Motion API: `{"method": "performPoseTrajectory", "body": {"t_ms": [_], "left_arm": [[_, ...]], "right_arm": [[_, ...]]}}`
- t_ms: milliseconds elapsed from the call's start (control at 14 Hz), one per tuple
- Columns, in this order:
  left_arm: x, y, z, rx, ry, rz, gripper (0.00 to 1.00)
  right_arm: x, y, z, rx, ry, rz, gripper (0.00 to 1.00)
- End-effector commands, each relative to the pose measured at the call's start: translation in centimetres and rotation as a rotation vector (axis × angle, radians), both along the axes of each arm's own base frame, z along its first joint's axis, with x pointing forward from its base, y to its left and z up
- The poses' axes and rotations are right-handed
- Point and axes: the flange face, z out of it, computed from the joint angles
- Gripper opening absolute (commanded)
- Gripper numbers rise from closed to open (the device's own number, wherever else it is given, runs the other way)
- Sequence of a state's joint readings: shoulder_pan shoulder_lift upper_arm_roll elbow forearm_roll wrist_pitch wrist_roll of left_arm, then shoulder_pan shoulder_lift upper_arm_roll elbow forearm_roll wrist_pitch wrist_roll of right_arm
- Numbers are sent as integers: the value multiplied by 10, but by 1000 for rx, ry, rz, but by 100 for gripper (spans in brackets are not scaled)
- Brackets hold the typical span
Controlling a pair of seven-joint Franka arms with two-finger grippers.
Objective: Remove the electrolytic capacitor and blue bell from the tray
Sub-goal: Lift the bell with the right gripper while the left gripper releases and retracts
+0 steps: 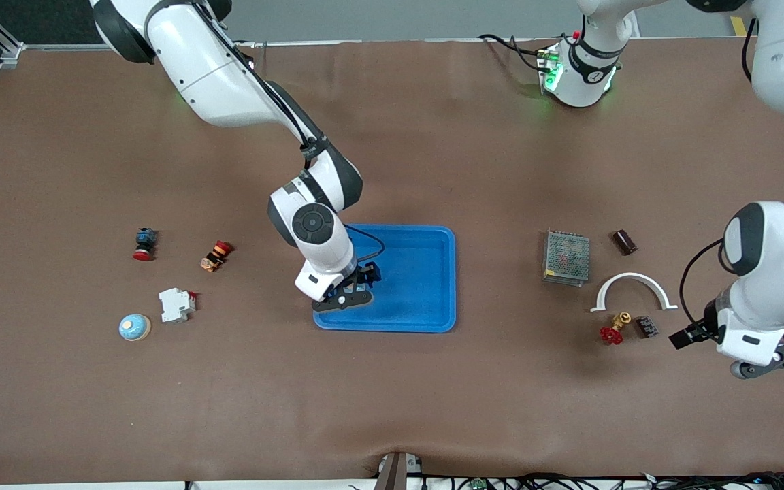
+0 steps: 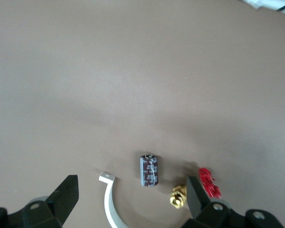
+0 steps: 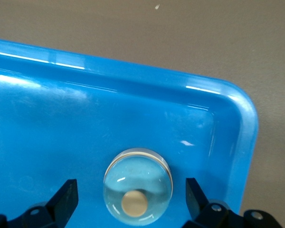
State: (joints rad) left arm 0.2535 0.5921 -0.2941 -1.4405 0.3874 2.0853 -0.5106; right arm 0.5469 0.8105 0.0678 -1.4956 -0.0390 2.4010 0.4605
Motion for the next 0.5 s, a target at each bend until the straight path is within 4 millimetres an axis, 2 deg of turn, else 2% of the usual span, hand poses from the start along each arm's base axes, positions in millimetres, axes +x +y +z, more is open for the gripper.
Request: {"method": "performPoseTrajectory", "body": {"t_ms": [0, 214, 429], "left_arm": [[-12, -9, 57, 30, -33, -67, 100], [-25, -11, 105, 39, -46, -126, 100], [-46, -7, 152, -36, -42, -125, 100]], "right_arm": [[-1, 2, -11, -11, -14, 0, 100], [-5, 6, -17, -7, -18, 7, 100], [-6, 6, -23, -9, -16, 8, 100]]}}
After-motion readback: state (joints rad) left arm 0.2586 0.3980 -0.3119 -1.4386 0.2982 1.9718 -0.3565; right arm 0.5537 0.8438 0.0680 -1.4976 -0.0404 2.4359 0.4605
